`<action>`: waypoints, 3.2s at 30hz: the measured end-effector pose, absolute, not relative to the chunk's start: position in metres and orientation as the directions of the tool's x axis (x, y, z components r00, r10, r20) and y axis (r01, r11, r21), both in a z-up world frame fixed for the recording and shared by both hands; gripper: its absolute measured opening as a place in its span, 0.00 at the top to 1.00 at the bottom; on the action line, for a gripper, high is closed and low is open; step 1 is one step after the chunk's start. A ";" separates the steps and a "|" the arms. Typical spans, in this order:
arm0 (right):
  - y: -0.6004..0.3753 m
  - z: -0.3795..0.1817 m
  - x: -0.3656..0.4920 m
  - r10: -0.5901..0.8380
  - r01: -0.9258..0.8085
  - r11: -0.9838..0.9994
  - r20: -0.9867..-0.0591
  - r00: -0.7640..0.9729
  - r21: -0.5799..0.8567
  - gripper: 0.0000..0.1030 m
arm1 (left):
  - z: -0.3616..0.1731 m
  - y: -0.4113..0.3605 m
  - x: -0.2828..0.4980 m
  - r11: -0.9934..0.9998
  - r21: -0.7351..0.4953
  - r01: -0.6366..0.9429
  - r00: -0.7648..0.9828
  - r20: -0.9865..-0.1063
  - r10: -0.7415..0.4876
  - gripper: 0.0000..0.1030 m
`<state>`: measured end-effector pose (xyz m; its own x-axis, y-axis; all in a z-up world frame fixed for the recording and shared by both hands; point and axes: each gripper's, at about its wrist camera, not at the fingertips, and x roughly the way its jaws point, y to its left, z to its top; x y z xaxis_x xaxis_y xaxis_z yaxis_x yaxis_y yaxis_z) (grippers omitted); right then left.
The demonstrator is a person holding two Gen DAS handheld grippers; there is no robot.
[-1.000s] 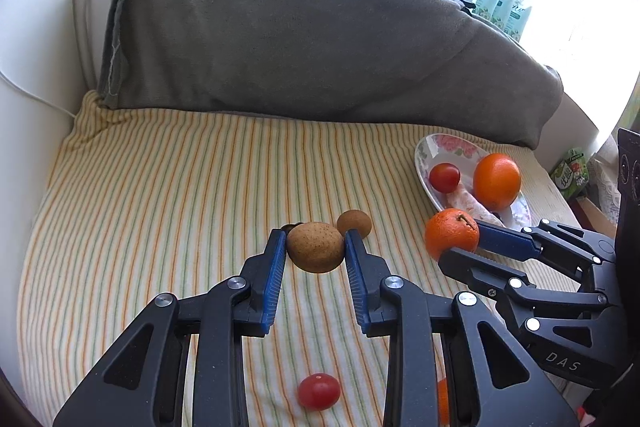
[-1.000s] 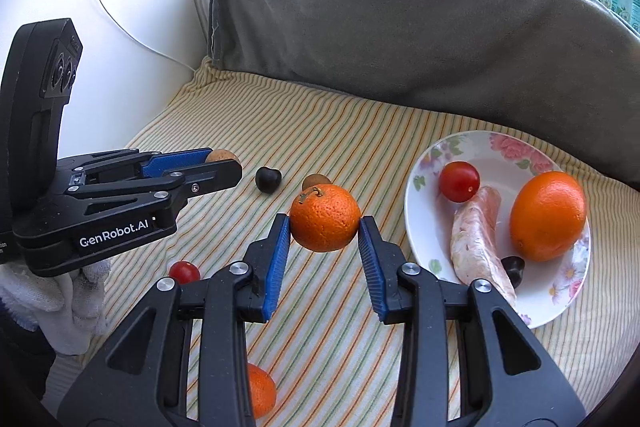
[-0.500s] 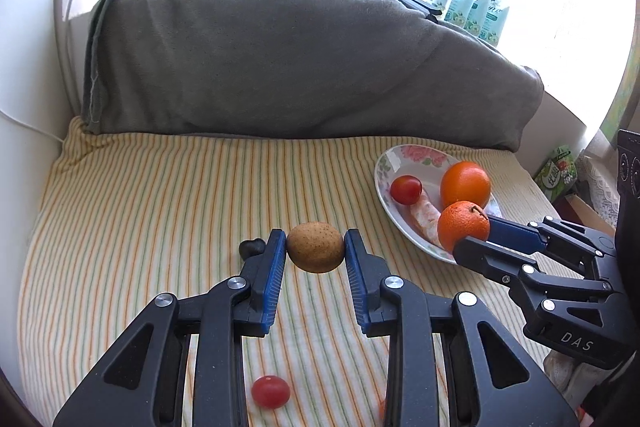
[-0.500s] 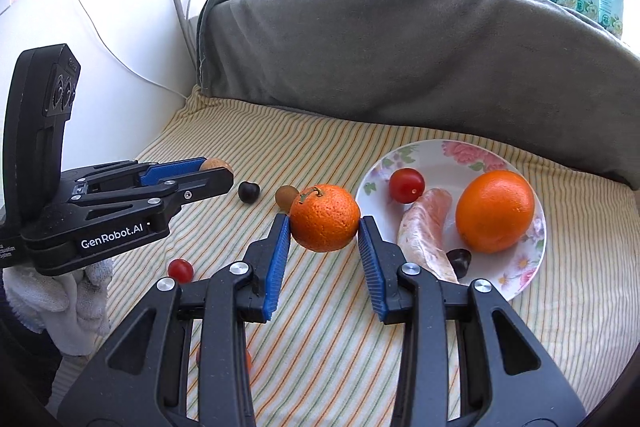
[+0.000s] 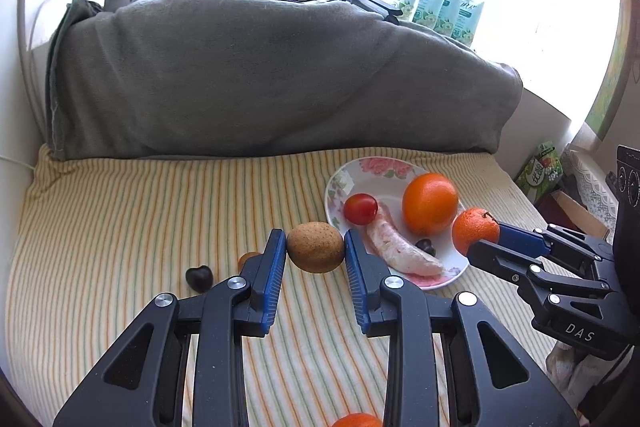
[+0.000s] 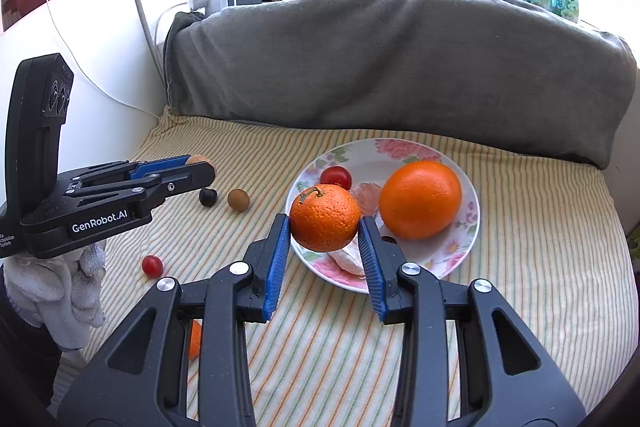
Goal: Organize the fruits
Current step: 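Carry the mandarin with the right gripper and the kiwi with the left gripper to the plate, then release the mandarin and kiwi onto the plate and withdraw both grippers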
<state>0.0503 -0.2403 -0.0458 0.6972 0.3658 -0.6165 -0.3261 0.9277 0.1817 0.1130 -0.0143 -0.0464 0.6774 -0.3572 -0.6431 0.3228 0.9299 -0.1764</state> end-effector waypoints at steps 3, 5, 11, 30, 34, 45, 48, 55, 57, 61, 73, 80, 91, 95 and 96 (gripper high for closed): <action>-0.251 -0.048 0.050 0.353 -0.306 0.934 -0.619 0.701 0.186 0.64 | -0.044 -0.025 0.117 0.925 -0.172 0.339 0.674 -0.642 -0.366 0.72; -0.258 -0.049 0.052 0.346 -0.294 0.937 -0.621 0.704 0.189 0.64 | -0.042 -0.033 0.120 0.921 -0.170 0.351 0.671 -0.641 -0.374 0.72; -0.275 -0.055 0.058 0.330 -0.260 0.944 -0.627 0.706 0.204 0.64 | -0.041 -0.056 0.130 0.910 -0.166 0.380 0.658 -0.643 -0.392 0.72; -0.294 -0.076 0.075 0.329 -0.226 0.944 -0.651 0.684 0.239 0.64 | -0.051 -0.093 0.160 0.898 -0.156 0.411 0.621 -0.673 -0.402 0.72; -0.291 -0.079 0.077 0.335 -0.234 0.942 -0.656 0.677 0.239 0.64 | -0.052 -0.095 0.163 0.898 -0.157 0.411 0.617 -0.677 -0.401 0.72; -0.287 -0.086 0.083 0.347 -0.246 0.938 -0.668 0.658 0.246 0.64 | -0.053 -0.099 0.166 0.894 -0.158 0.420 0.610 -0.681 -0.406 0.72; -0.287 -0.087 0.084 0.347 -0.247 0.938 -0.673 0.653 0.244 0.64 | -0.053 -0.099 0.166 0.893 -0.160 0.420 0.608 -0.681 -0.408 0.72; -0.286 -0.087 0.084 0.345 -0.248 0.939 -0.673 0.654 0.240 0.63 | -0.053 -0.098 0.168 0.896 -0.158 0.414 0.608 -0.685 -0.401 0.72; -0.285 -0.086 0.085 0.342 -0.247 0.940 -0.675 0.654 0.237 0.63 | -0.053 -0.098 0.169 0.900 -0.153 0.409 0.610 -0.687 -0.394 0.72; -0.284 -0.083 0.083 0.337 -0.252 0.941 -0.664 0.667 0.225 0.44 | -0.052 -0.097 0.168 0.901 -0.152 0.407 0.613 -0.686 -0.393 0.62; -0.278 -0.077 0.076 0.341 -0.276 0.939 -0.656 0.673 0.205 0.24 | -0.046 -0.094 0.164 0.907 -0.146 0.394 0.629 -0.677 -0.382 0.31; -0.274 -0.070 0.071 0.328 -0.283 0.943 -0.646 0.689 0.178 0.16 | -0.045 -0.091 0.159 0.908 -0.142 0.394 0.638 -0.669 -0.381 0.31; -0.273 -0.067 0.063 0.316 -0.259 0.948 -0.633 0.706 0.185 0.16 | -0.036 -0.082 0.147 0.910 -0.142 0.389 0.659 -0.647 -0.383 0.31; -0.271 -0.063 0.061 0.324 -0.258 0.946 -0.620 0.714 0.197 0.16 | -0.032 -0.077 0.145 0.911 -0.144 0.386 0.666 -0.640 -0.384 0.31; -0.271 -0.062 0.059 0.325 -0.261 0.945 -0.615 0.718 0.195 0.16 | -0.032 -0.076 0.144 0.912 -0.144 0.385 0.668 -0.639 -0.383 0.31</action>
